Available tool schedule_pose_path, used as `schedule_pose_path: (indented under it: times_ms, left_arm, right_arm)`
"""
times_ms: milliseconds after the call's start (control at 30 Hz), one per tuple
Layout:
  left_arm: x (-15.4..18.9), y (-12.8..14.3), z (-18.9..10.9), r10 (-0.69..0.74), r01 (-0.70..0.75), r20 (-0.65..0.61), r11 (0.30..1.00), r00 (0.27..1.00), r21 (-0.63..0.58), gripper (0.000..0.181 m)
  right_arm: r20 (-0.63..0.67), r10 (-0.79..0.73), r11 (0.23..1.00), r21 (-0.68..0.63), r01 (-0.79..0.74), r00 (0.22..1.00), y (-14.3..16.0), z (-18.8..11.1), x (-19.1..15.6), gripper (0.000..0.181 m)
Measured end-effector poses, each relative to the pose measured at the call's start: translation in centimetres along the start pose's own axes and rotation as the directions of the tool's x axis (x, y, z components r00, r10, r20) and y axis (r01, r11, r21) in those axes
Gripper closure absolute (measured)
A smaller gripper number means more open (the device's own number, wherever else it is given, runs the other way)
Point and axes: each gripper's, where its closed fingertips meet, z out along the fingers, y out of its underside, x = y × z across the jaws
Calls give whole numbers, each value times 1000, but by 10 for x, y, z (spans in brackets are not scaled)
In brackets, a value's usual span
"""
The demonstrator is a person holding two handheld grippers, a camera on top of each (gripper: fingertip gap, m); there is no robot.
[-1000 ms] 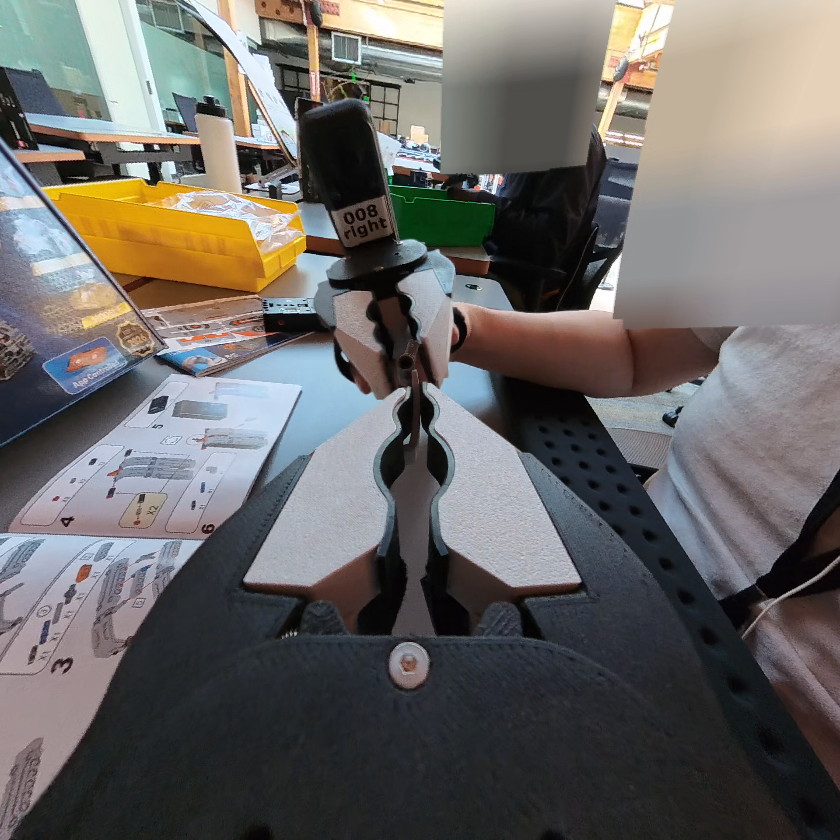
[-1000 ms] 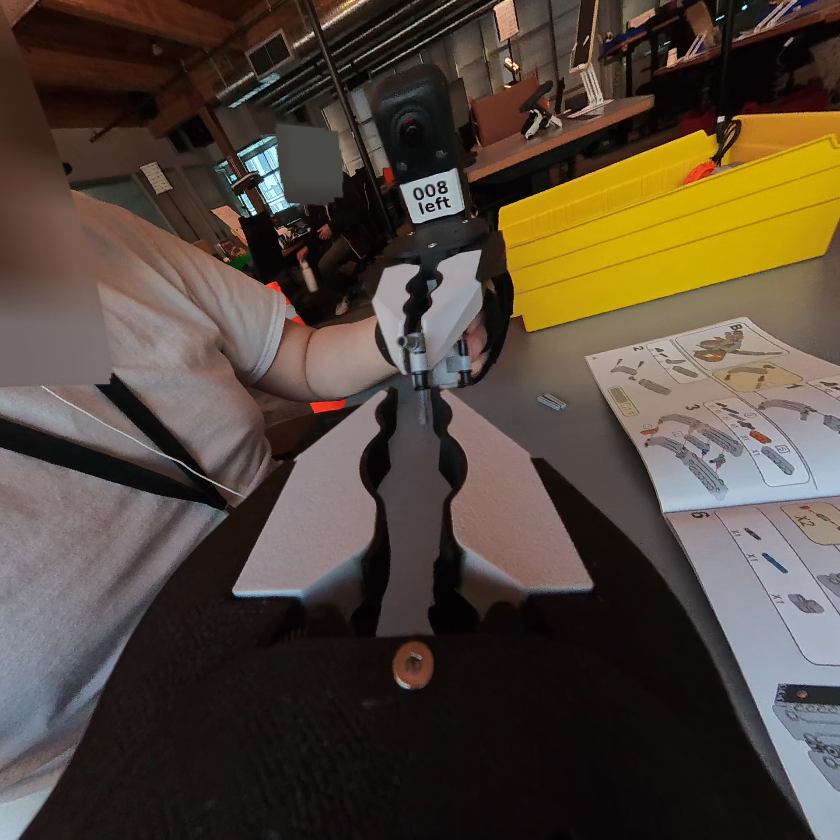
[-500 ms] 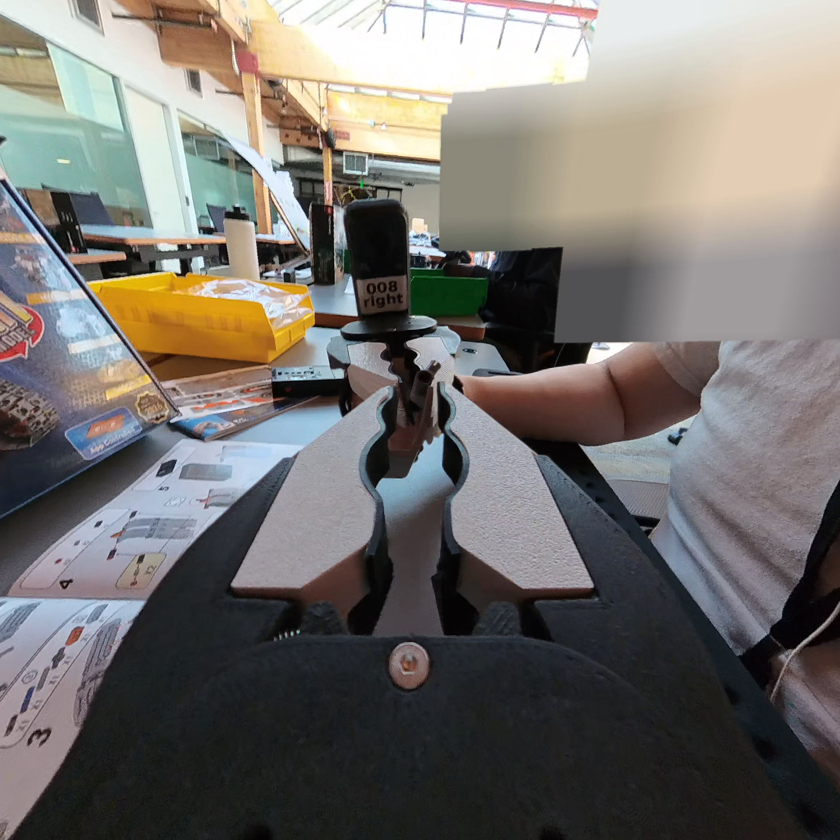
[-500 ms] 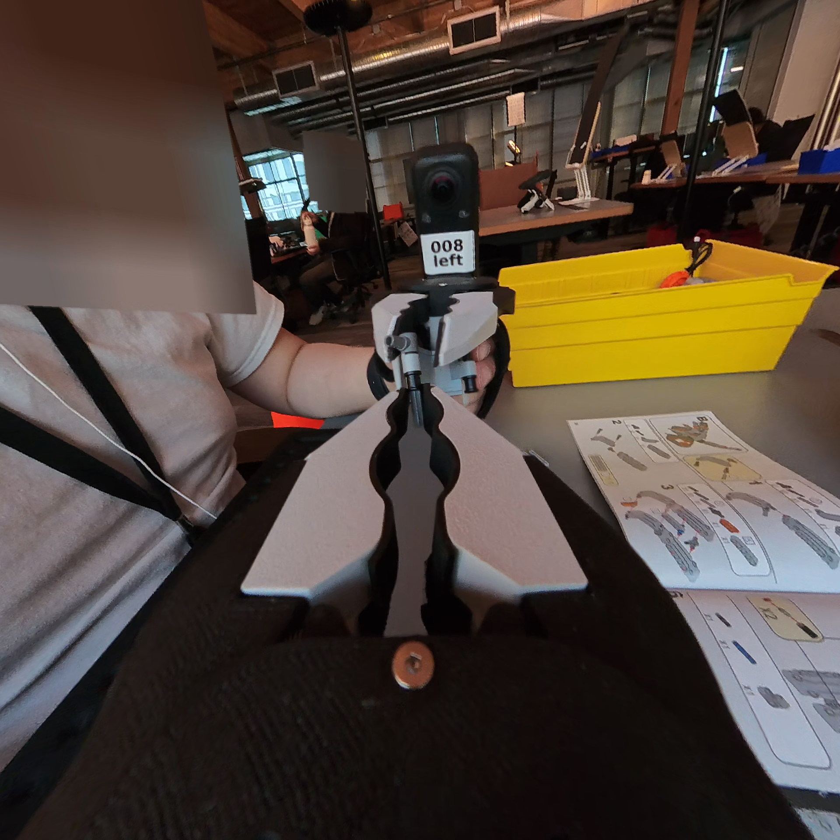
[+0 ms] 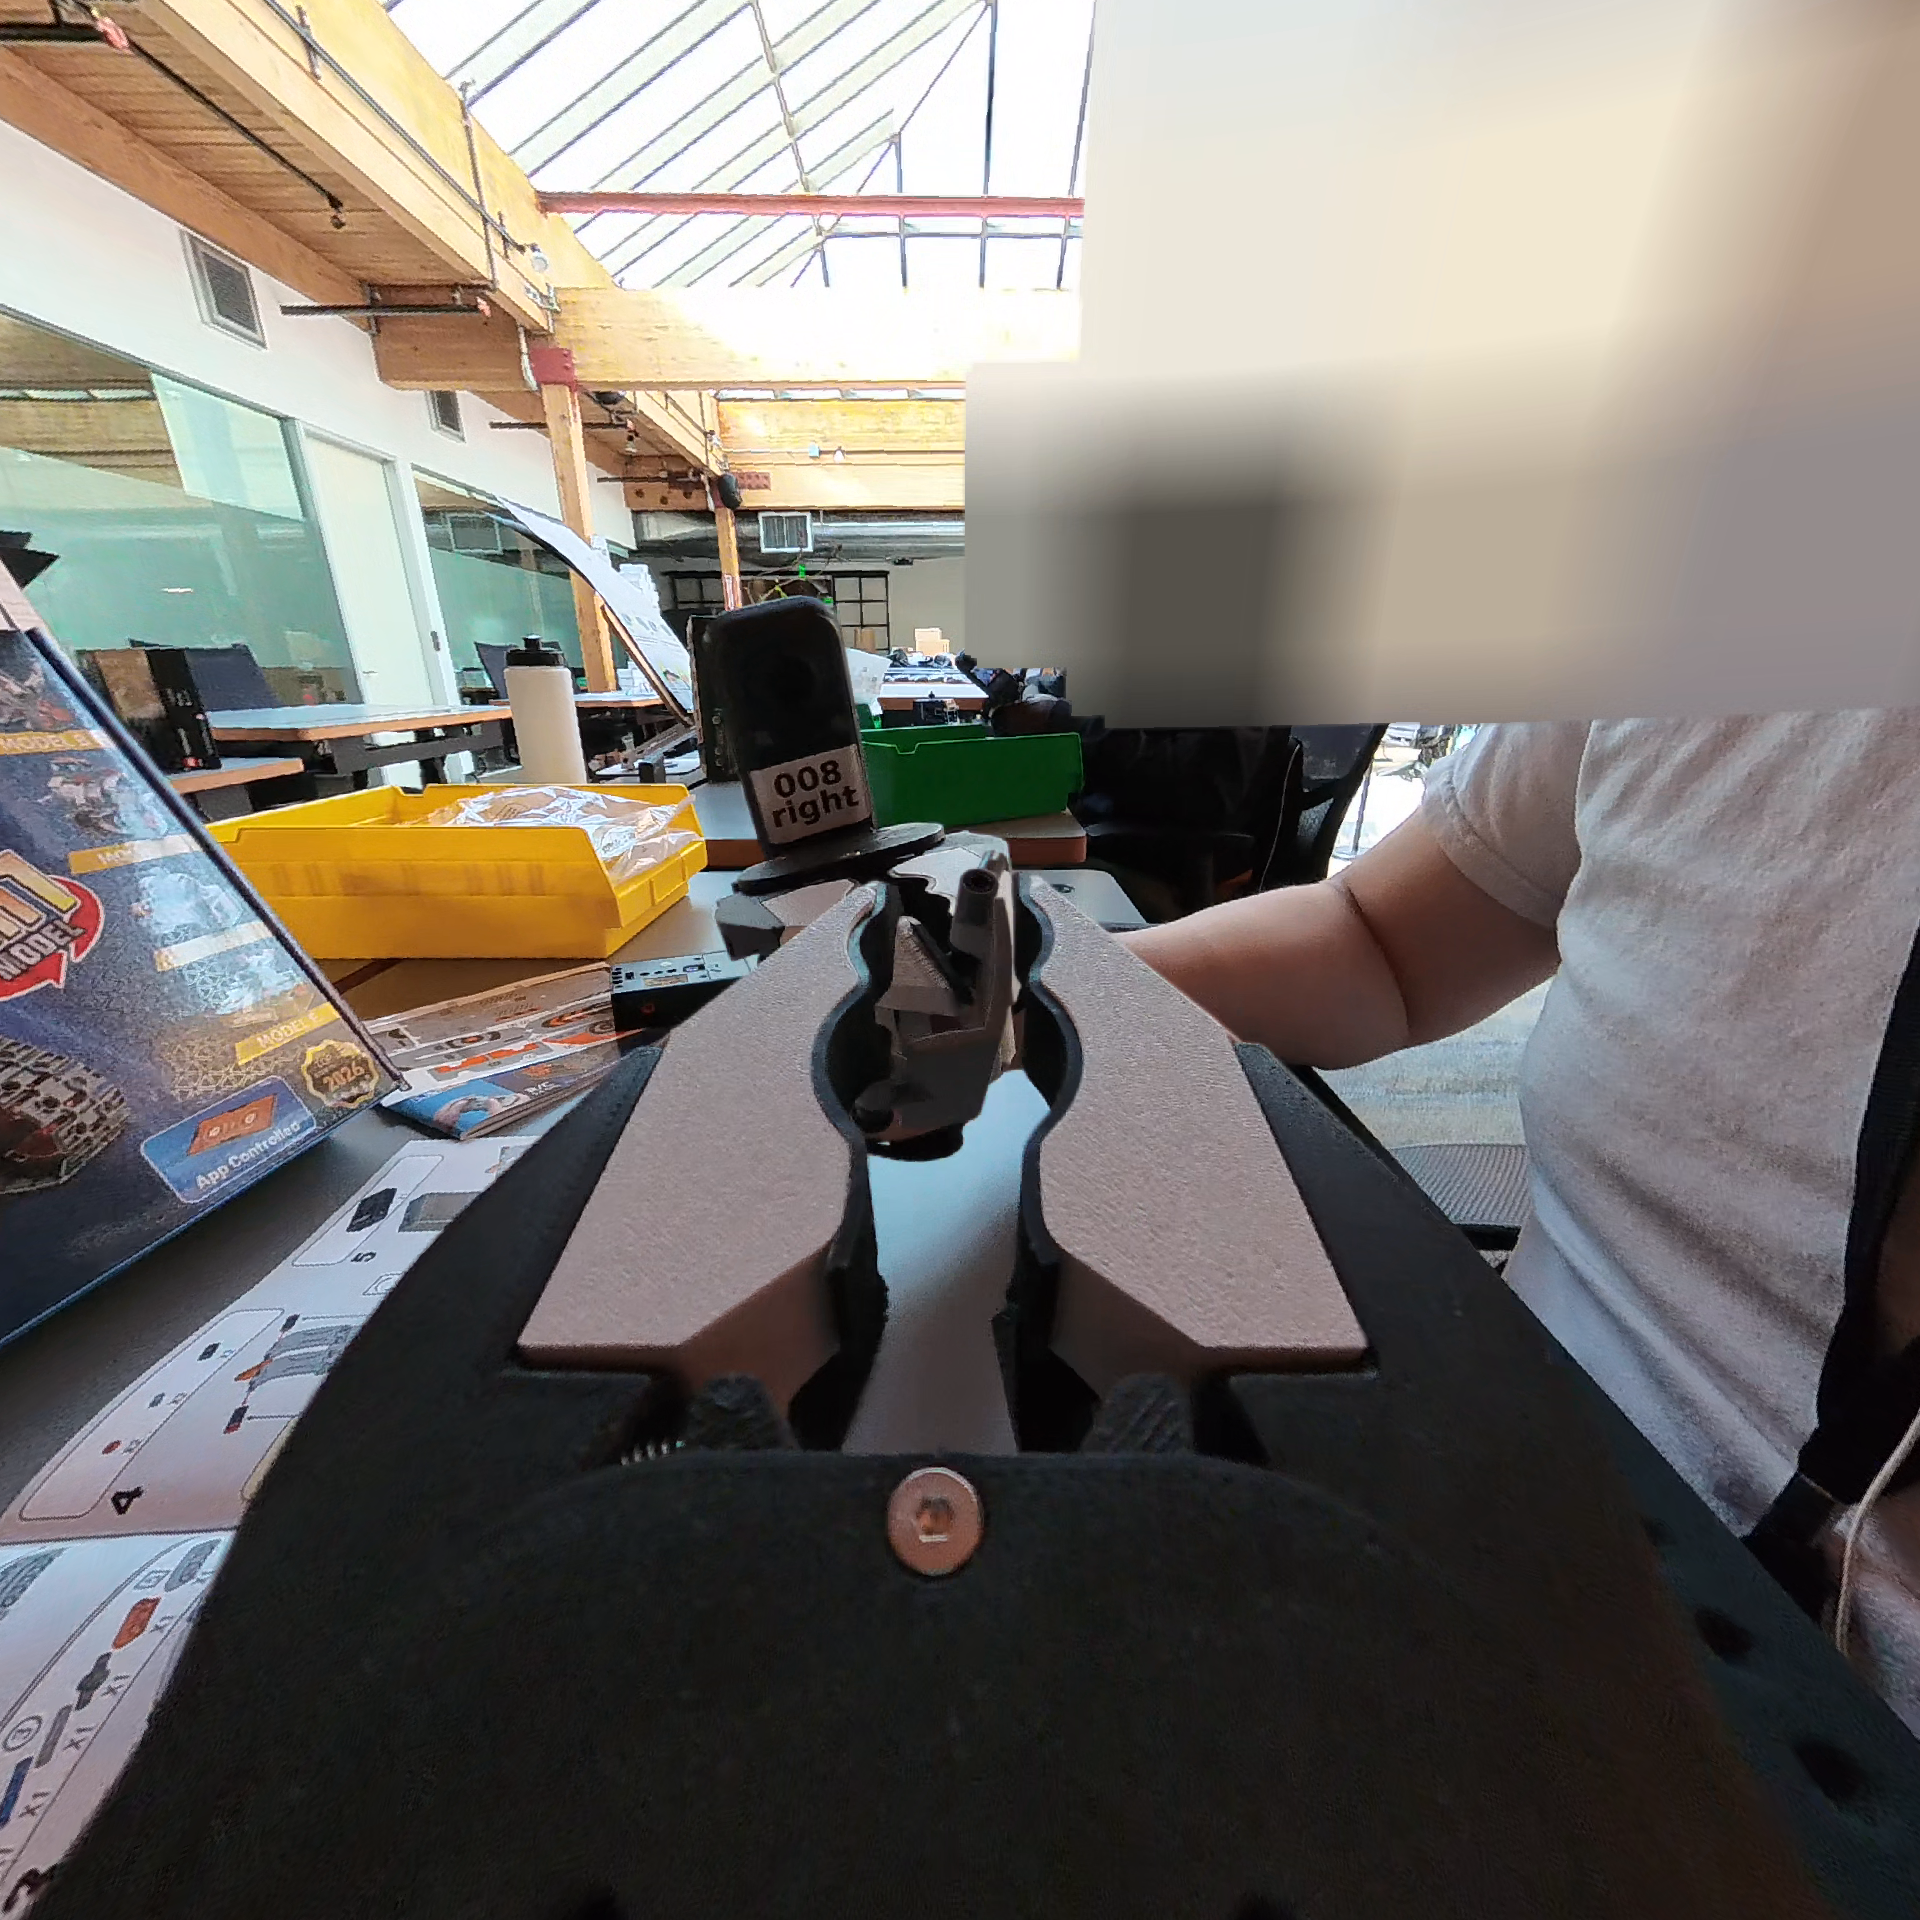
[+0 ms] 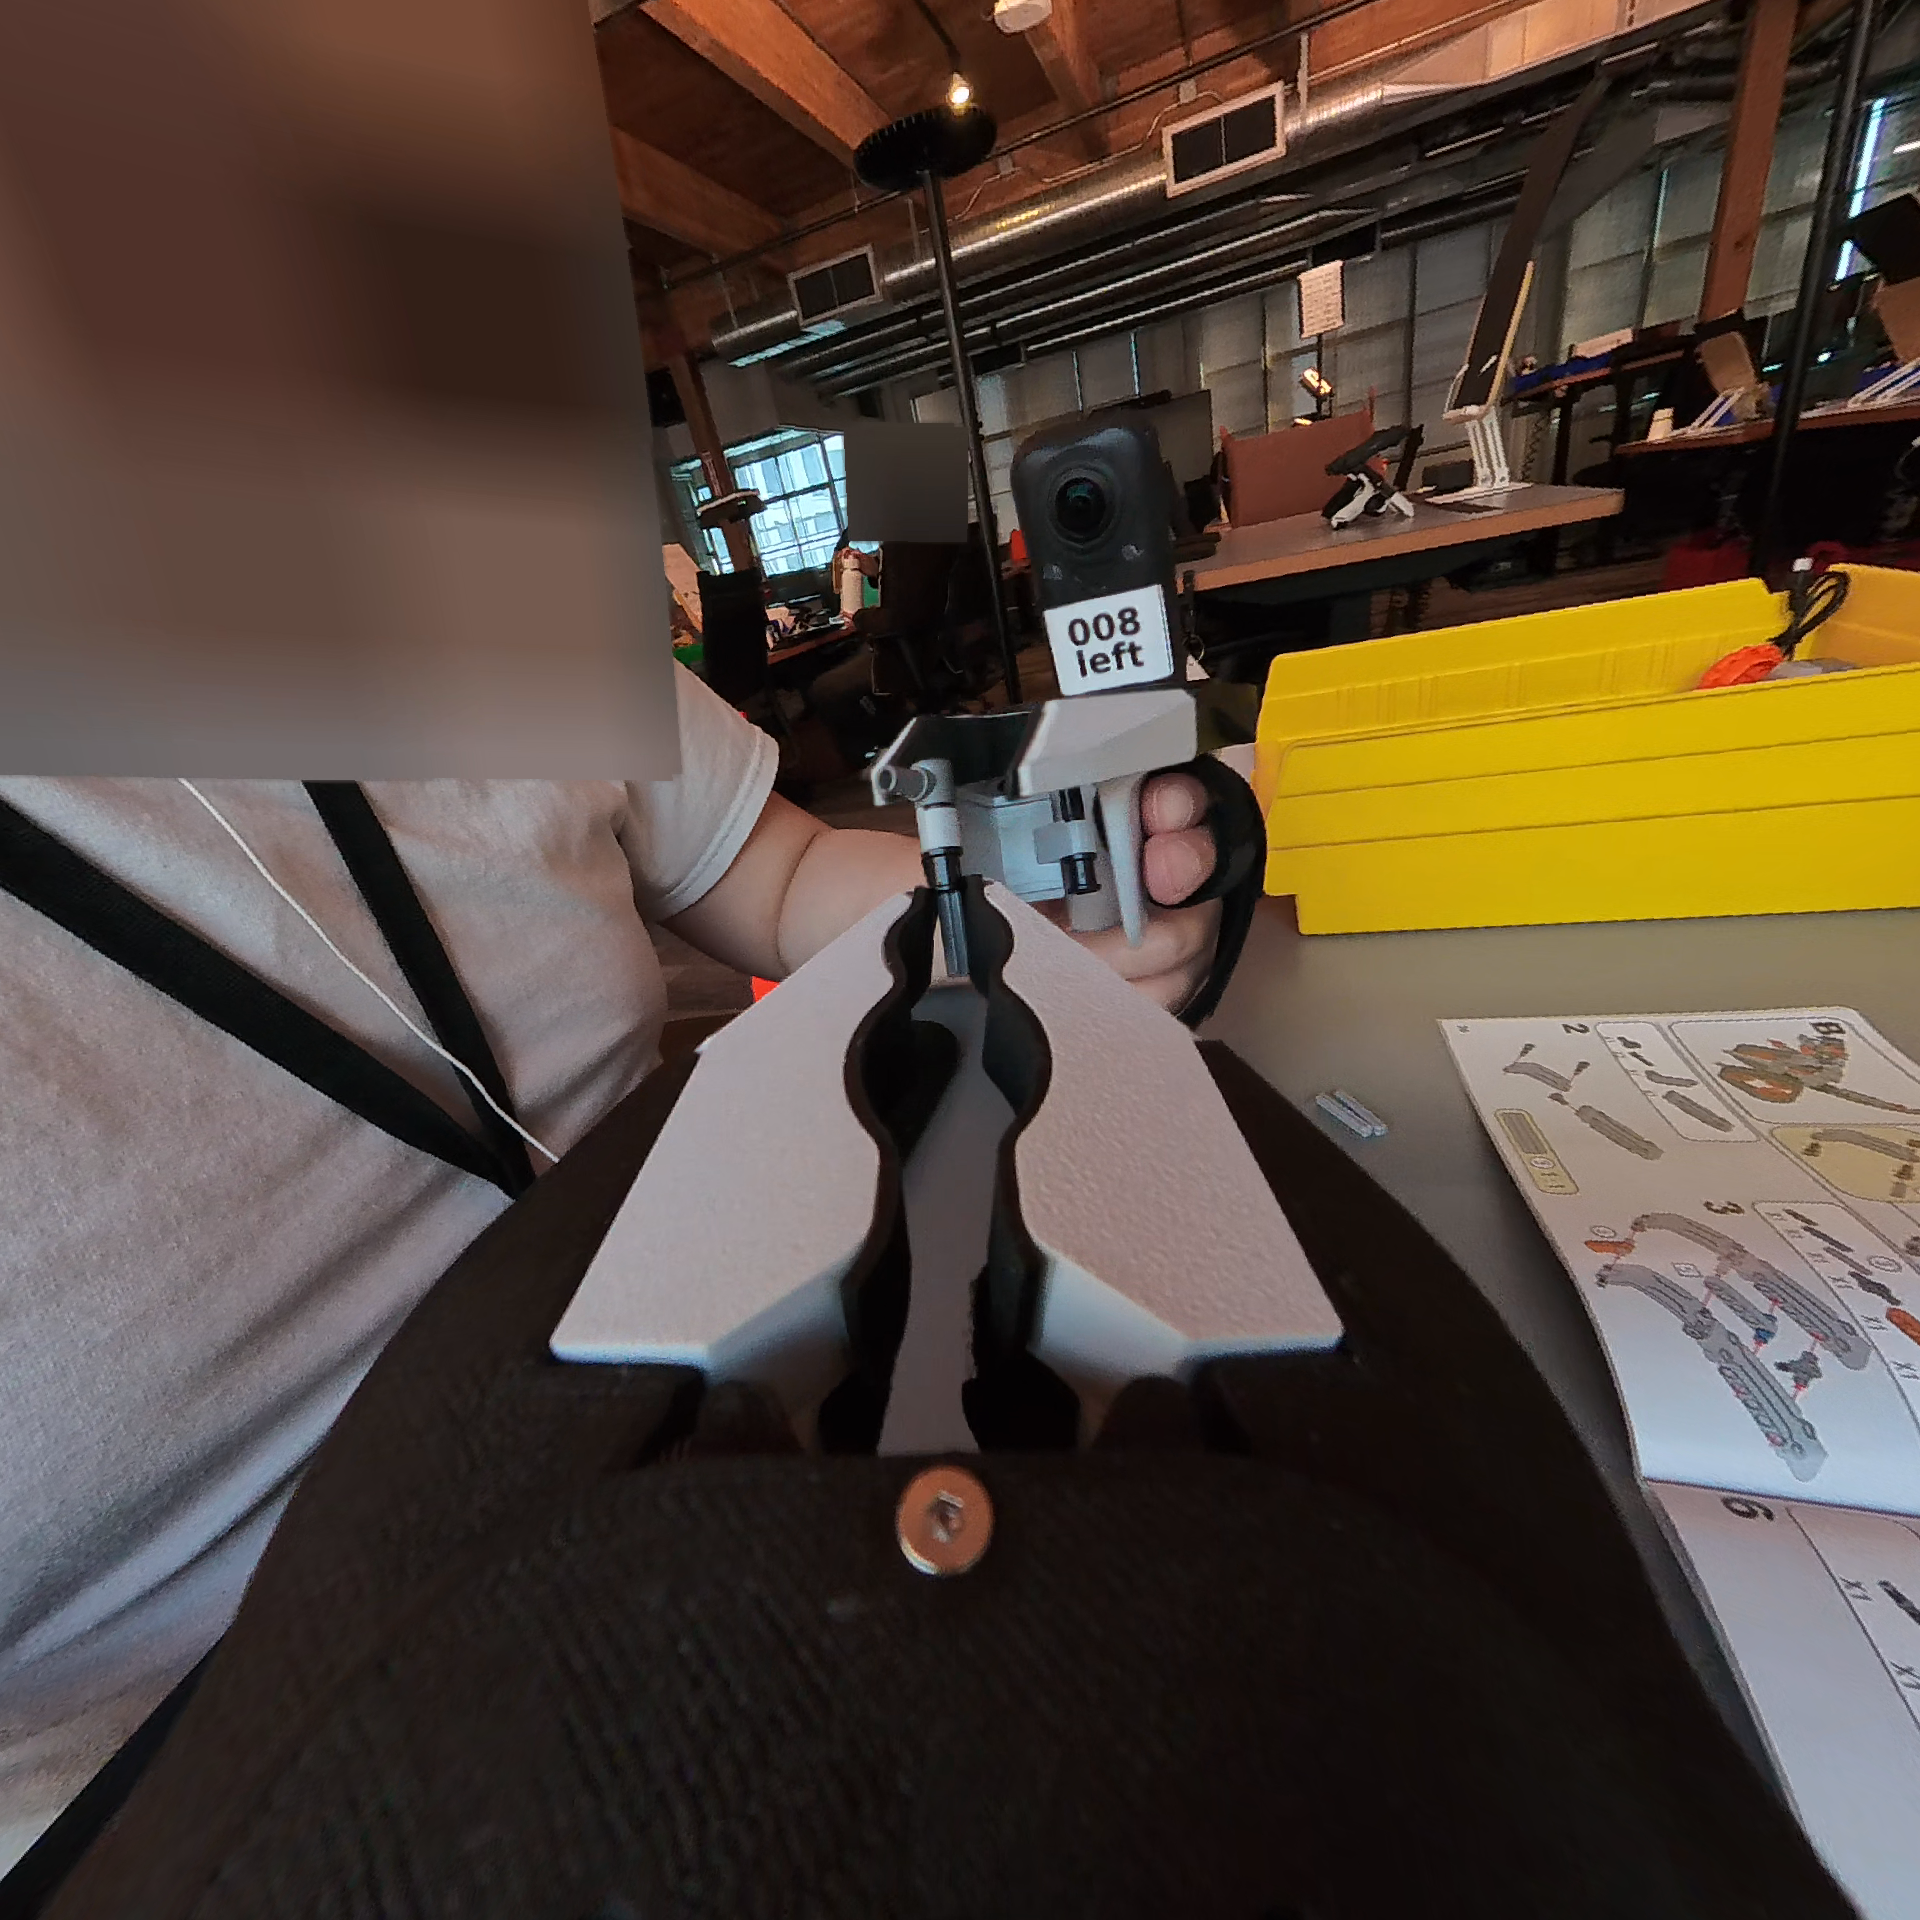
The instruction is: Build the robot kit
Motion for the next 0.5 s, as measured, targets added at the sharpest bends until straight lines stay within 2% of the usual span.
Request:
schedule_pose_path:
  times_ms: [133, 500]
  left_arm:
    - [6, 0, 1, 26, -26, -25, 1000, 999, 0, 171]
    - [10, -7, 0, 11, -9, -43, 999, 999, 43, 174]
  right_arm:
    - [27, 20, 1000, 19, -21, 999, -1, 1, -2, 177]
    - [92, 58, 996, 67, -64, 994, -4, 3, -7, 177]
